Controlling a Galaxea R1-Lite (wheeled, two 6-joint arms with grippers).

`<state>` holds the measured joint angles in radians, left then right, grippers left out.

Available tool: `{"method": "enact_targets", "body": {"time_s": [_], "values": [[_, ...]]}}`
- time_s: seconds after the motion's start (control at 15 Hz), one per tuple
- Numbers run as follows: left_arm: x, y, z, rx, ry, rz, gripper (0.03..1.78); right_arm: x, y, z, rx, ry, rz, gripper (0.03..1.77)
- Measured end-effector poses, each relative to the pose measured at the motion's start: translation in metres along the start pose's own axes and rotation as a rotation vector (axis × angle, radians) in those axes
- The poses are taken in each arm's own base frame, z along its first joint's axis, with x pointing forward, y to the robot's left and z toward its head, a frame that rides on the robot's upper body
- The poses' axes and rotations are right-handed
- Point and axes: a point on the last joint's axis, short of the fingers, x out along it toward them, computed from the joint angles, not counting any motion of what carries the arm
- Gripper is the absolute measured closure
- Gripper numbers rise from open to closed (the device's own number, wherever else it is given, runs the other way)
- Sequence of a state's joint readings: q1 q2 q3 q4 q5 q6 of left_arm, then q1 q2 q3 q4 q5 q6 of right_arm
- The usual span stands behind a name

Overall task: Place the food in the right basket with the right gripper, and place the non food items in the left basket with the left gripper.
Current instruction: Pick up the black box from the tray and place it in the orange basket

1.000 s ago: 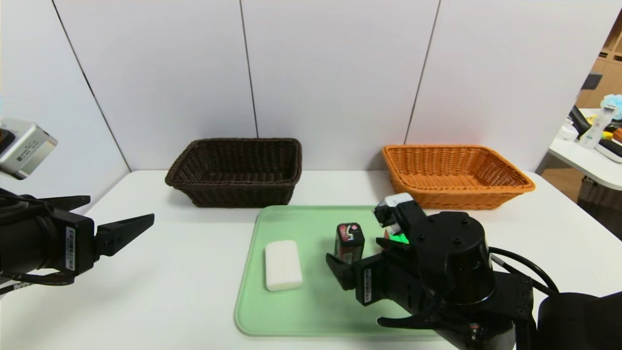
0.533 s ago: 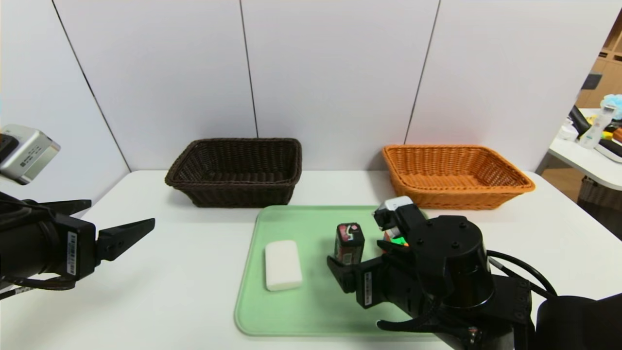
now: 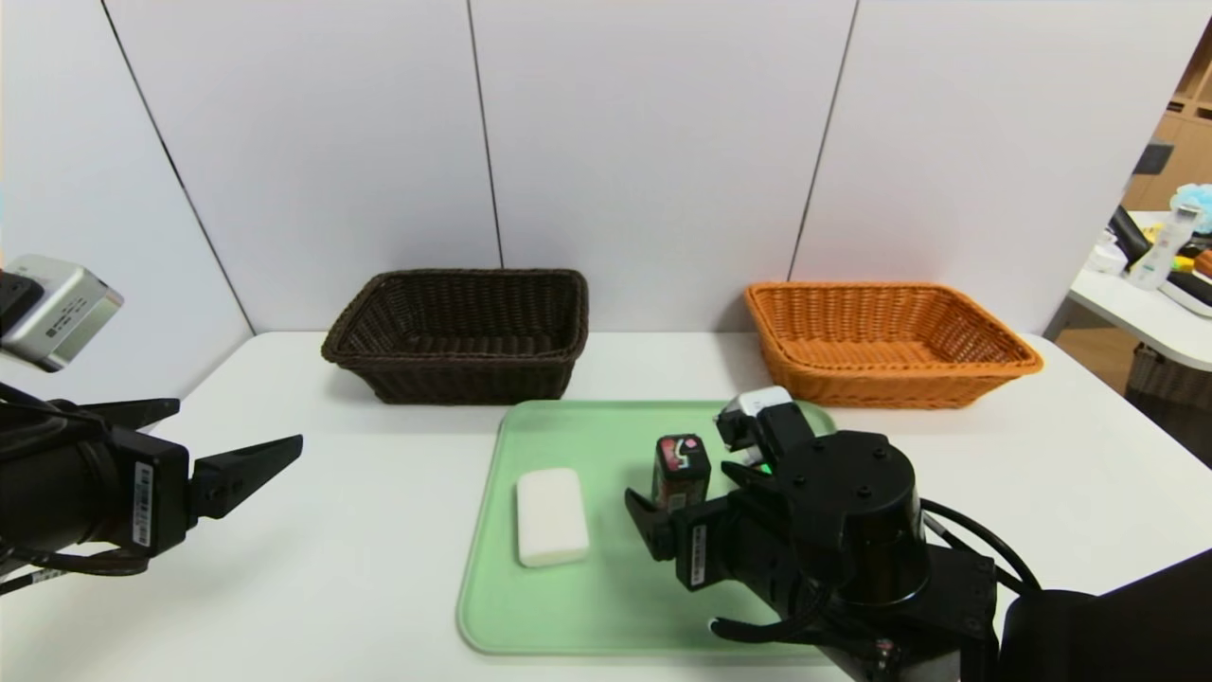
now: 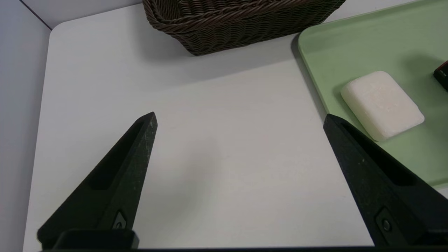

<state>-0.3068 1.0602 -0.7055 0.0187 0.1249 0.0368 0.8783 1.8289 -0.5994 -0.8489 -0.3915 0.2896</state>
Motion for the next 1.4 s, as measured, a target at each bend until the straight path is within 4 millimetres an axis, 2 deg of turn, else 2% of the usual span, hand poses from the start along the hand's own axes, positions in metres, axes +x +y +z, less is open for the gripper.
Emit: {"method": "enact_targets", "body": {"time_s": [0.4,1.0,1.4], "values": [[0.000,0.000,-0.003,0.001,0.010,0.000,0.12,-0.003,-0.004,0.004,0.005,-0.018,-0.022,0.10],[0.001,-0.001,-0.009,0.004,0.027,-0.004,0.12,0.020,-0.002,-0.004,0.030,-0.054,-0.025,0.10],[0.002,-0.002,-0.013,0.007,0.043,-0.012,0.12,0.023,-0.001,-0.008,0.030,-0.042,-0.029,0.10]]}}
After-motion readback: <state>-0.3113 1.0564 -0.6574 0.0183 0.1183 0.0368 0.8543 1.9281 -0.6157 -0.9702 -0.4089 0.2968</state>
